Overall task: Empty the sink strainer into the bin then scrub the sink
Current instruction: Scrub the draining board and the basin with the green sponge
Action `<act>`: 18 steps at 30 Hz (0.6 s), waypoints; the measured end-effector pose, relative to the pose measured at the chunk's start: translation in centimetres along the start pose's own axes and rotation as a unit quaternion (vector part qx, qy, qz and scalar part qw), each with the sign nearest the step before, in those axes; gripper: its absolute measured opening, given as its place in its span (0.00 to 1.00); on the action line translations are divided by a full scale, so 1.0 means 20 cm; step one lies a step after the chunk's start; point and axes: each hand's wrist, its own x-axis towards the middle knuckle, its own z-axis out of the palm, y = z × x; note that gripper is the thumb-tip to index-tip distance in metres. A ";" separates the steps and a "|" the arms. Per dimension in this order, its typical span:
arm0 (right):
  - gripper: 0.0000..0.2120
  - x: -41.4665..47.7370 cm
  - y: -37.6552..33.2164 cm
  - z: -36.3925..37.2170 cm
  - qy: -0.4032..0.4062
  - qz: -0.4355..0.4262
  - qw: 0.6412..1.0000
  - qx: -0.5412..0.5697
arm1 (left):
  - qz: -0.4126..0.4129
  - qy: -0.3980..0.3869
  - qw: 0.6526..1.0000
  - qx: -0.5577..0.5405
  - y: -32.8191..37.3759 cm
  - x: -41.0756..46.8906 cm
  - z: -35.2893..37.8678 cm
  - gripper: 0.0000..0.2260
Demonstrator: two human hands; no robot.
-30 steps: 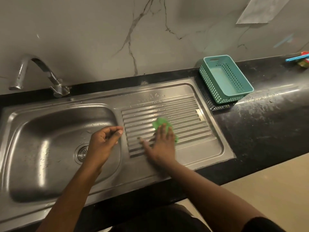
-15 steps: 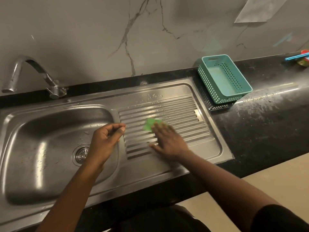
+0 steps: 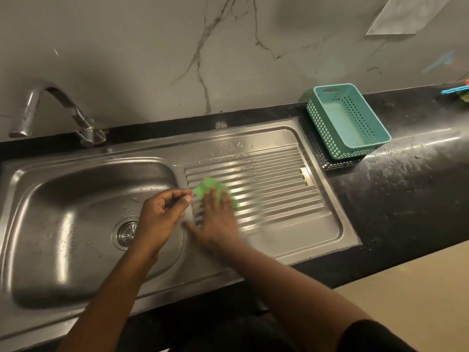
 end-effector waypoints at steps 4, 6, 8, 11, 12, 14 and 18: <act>0.51 0.01 -0.18 0.06 -0.043 -0.103 0.992 -0.061 | -0.002 0.003 1.000 0.009 0.01 0.00 -0.02 0.08; 0.47 0.04 -0.02 -0.02 -0.043 -0.183 0.975 -0.120 | 0.003 0.003 1.000 0.013 0.02 0.01 -0.02 0.08; 0.42 0.06 0.21 -0.12 -0.037 -0.225 0.958 -0.172 | 0.008 0.002 1.000 0.012 0.03 0.01 -0.01 0.08; 0.40 0.08 0.57 -0.27 -0.002 -0.138 0.979 -0.151 | 0.004 -0.001 1.000 0.014 0.03 0.02 0.00 0.08; 0.41 0.07 0.71 -0.34 0.009 -0.084 0.988 -0.133 | 0.001 -0.002 1.000 0.012 0.03 0.03 0.00 0.08; 0.44 0.06 0.95 -0.48 0.012 0.014 0.994 -0.109 | -0.004 -0.004 1.000 0.012 0.03 0.03 0.00 0.08; 0.47 0.09 1.02 -0.54 0.023 0.117 0.991 -0.056 | -0.006 -0.007 1.000 0.012 0.02 0.03 0.00 0.09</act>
